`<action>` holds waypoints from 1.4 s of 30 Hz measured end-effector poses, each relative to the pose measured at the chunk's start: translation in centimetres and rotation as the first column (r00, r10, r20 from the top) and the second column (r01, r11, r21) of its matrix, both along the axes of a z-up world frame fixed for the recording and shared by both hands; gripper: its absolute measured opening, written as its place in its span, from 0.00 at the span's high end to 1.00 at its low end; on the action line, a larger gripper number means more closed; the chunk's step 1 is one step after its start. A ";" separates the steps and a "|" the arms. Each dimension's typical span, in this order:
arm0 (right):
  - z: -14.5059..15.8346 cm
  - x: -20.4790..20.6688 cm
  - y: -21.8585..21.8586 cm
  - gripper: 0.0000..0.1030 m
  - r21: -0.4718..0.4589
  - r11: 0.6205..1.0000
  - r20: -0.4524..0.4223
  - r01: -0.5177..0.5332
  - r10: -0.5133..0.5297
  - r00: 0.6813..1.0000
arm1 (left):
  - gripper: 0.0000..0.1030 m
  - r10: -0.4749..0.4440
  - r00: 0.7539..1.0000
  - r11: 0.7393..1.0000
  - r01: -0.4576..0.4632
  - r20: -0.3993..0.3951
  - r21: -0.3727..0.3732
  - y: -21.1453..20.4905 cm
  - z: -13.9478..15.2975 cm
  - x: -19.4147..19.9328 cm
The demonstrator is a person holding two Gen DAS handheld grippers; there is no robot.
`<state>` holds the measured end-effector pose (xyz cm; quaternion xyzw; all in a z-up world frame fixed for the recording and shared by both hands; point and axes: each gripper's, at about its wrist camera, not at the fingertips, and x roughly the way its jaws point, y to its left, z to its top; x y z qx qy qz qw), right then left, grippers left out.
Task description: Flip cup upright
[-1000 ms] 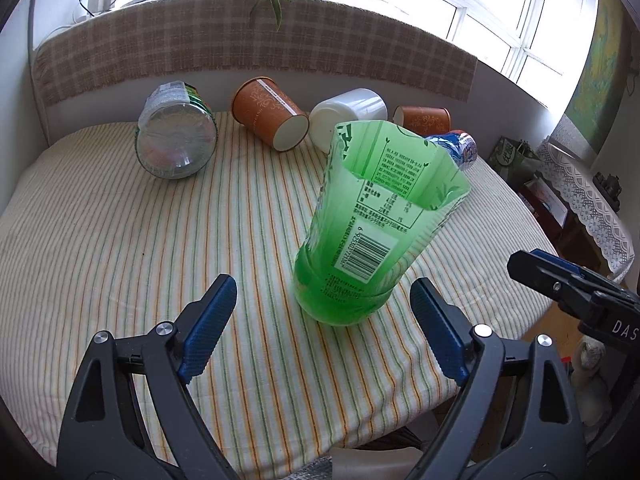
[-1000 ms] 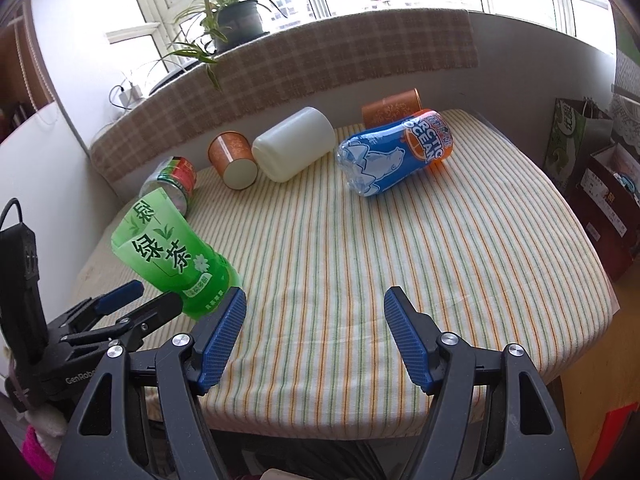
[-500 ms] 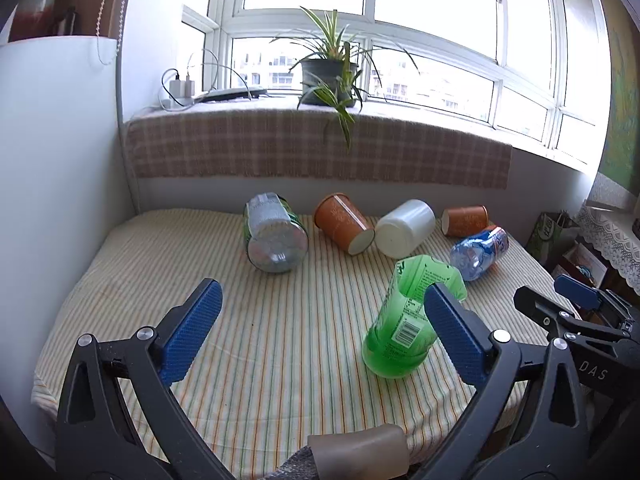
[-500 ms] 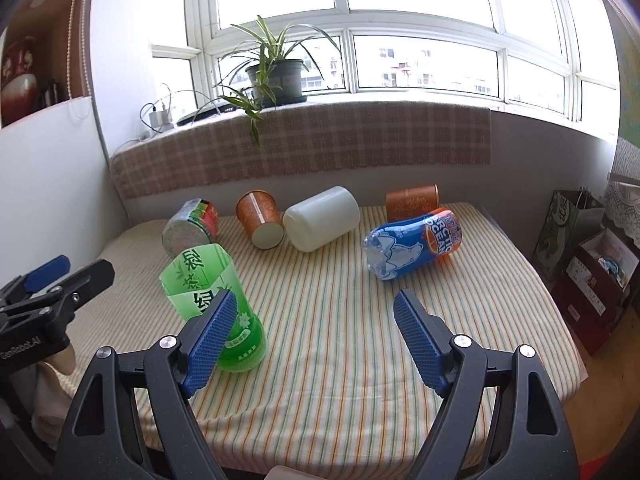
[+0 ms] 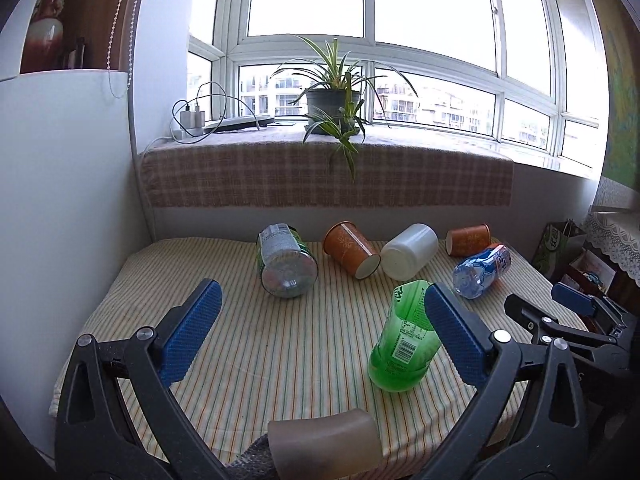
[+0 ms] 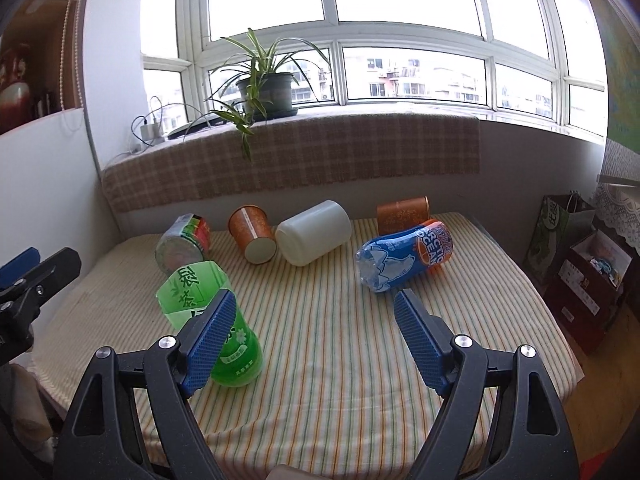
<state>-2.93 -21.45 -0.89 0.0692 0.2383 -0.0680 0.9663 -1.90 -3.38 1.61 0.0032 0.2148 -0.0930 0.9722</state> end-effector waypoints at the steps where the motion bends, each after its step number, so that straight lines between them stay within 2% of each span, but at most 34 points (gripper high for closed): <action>1: -0.1 0.0 0.0 0.21 0.001 1.000 -0.002 0.001 -0.001 1.000 | 0.00 0.001 1.000 1.000 -0.001 0.000 0.001 -0.1 0.0 0.0; 42: -1.5 1.0 -0.6 0.21 0.027 1.000 -0.072 -0.006 0.008 0.997 | 0.00 0.010 1.000 1.000 -0.010 -0.005 0.007 0.1 -0.3 0.4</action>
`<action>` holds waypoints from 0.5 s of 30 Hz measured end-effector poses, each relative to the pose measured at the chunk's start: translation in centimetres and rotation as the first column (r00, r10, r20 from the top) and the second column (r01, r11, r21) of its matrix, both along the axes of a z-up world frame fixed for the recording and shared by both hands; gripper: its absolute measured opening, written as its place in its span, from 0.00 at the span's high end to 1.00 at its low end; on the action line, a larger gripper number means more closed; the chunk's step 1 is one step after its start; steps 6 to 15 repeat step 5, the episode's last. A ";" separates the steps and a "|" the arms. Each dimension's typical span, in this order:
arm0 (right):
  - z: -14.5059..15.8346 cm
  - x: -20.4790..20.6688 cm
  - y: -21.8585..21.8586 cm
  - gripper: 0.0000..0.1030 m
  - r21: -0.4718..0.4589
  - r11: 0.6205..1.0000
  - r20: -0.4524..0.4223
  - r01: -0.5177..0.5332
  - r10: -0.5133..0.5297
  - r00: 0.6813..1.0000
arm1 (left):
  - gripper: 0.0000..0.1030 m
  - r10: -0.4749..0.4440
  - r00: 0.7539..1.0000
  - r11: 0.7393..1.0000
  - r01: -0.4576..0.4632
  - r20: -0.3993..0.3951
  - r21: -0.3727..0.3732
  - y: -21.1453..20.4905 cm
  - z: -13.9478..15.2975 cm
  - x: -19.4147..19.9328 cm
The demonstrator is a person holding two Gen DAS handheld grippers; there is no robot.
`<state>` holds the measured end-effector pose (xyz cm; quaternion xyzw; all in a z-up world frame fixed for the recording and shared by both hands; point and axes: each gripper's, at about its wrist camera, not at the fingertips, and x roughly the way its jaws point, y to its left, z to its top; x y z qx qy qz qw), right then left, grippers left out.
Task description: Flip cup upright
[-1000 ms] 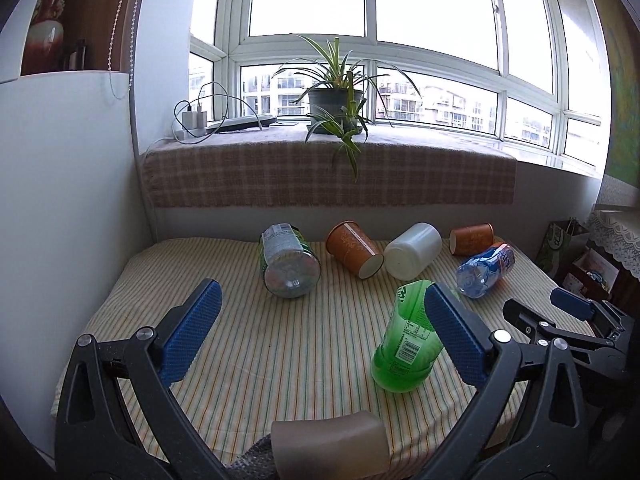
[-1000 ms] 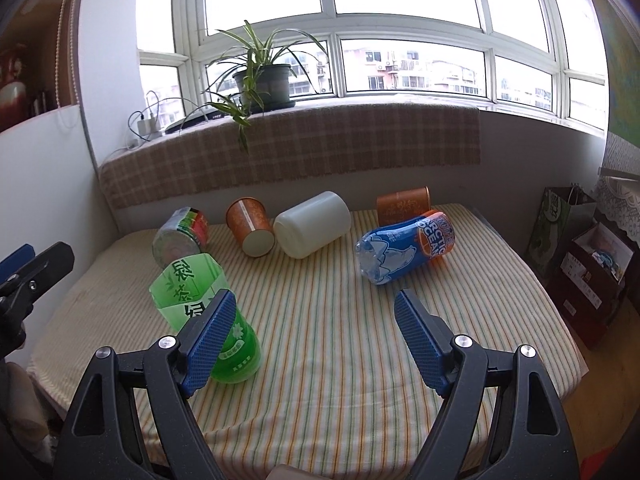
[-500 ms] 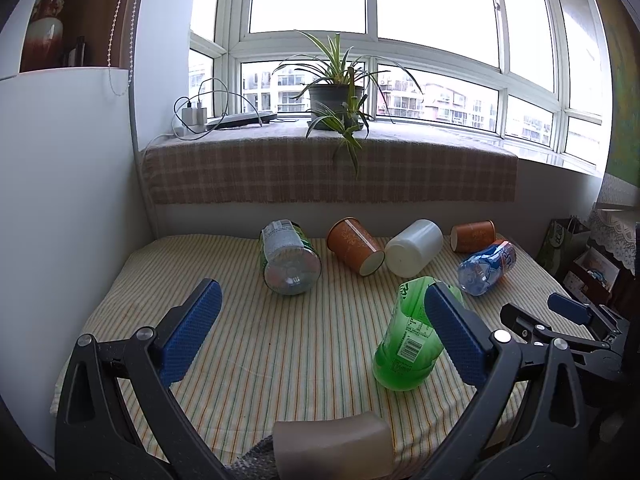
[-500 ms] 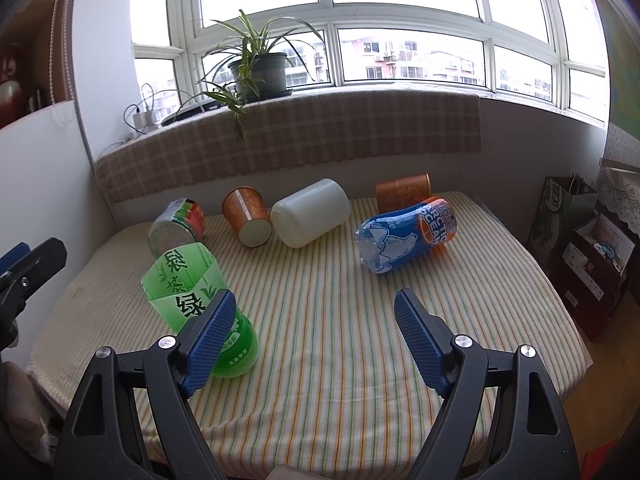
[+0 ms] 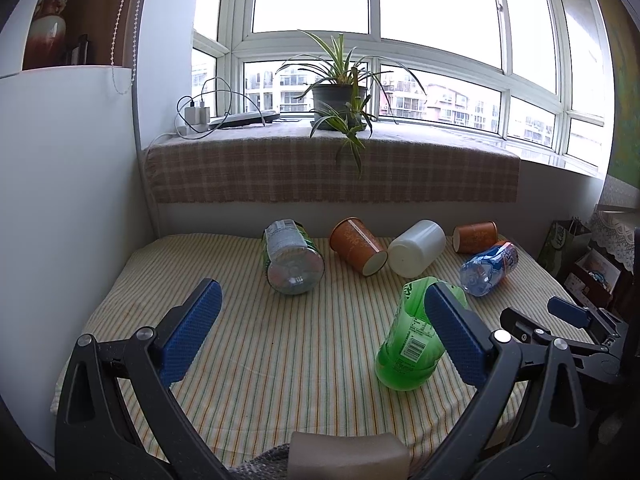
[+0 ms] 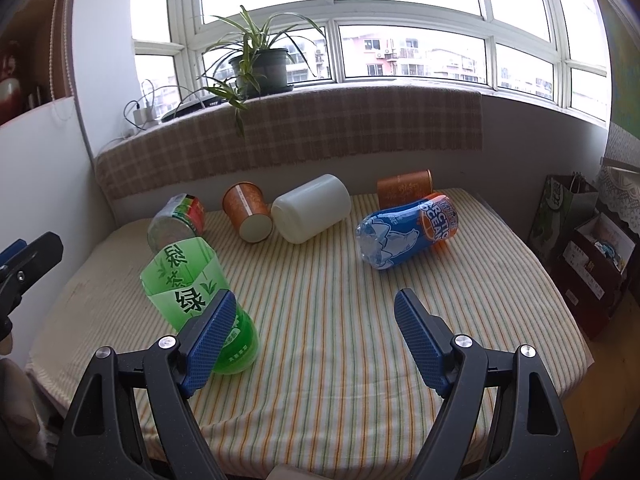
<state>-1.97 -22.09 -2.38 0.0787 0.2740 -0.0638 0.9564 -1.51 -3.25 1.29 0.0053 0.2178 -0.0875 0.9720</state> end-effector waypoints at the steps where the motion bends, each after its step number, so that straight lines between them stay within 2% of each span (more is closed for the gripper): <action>1: 0.0 0.0 0.0 0.21 0.000 1.000 -0.001 0.000 0.000 1.000 | 0.00 -0.004 1.000 1.000 0.004 0.001 0.001 0.0 0.0 0.0; 15: -0.3 0.1 0.0 0.21 -0.002 1.000 -0.007 0.001 -0.001 1.000 | 0.00 -0.005 1.000 1.000 0.005 -0.001 0.003 0.2 -0.3 0.0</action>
